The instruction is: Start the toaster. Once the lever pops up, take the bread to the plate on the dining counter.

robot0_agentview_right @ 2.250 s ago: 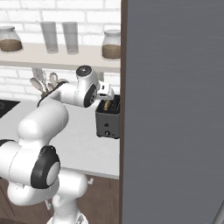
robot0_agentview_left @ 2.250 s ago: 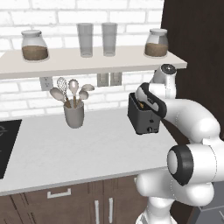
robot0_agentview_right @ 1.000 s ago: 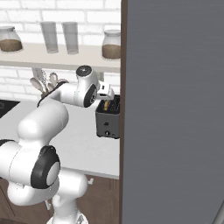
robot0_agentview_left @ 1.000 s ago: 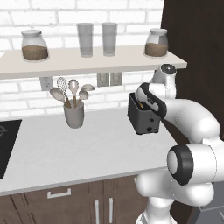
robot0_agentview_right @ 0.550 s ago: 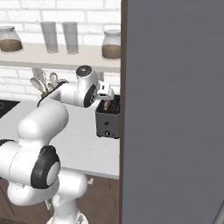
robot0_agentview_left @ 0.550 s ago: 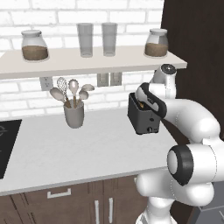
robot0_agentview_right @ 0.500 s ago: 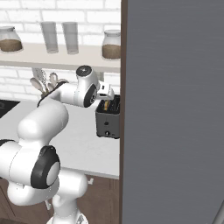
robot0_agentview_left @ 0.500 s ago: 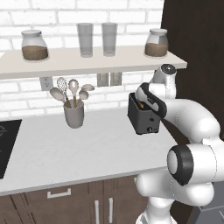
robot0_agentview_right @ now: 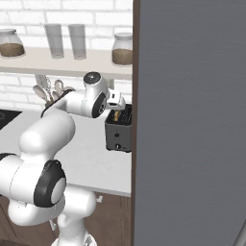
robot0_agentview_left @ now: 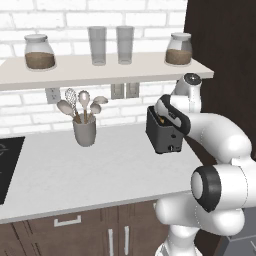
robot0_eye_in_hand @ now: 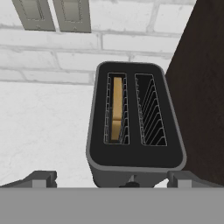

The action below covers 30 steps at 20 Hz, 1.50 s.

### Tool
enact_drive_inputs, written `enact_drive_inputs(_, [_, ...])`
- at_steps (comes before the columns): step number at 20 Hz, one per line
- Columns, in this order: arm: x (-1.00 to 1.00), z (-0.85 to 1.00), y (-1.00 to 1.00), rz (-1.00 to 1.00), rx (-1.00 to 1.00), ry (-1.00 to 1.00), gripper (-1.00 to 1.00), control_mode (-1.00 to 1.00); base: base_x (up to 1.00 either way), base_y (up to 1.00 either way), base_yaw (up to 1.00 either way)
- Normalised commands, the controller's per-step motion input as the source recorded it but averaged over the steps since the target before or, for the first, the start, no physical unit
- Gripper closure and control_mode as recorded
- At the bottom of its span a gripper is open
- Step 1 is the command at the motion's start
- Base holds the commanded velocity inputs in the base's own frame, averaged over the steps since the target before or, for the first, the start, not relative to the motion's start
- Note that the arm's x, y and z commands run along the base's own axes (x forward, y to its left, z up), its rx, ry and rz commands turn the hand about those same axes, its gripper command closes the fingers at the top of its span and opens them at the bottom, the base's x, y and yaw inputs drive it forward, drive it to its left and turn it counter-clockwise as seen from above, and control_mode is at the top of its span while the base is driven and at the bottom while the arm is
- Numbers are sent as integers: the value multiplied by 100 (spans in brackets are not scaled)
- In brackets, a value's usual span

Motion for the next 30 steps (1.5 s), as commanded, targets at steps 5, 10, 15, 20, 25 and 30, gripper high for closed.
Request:
enact_drive_inputs(5, [0, 0, 0, 0, 0, 0, -100, -100, 0, 0, 0])
enact_drive_inputs(10, [0, 0, 0, 0, 0, 0, -100, -100, 0, 0, 0])
enact_drive_inputs(15, [0, 0, 0, 0, 0, 0, -100, -100, 0, 0, 0])
enact_drive_inputs(20, [0, 0, 0, 0, 0, 0, -100, -100, 0, 0, 0])
enact_drive_inputs(25, [0, 0, 0, 0, 0, 0, -100, -100, 0, 0, 0])
enact_drive_inputs(30, [0, 0, 0, 0, 0, 0, -100, -100, 0, 0, 0])
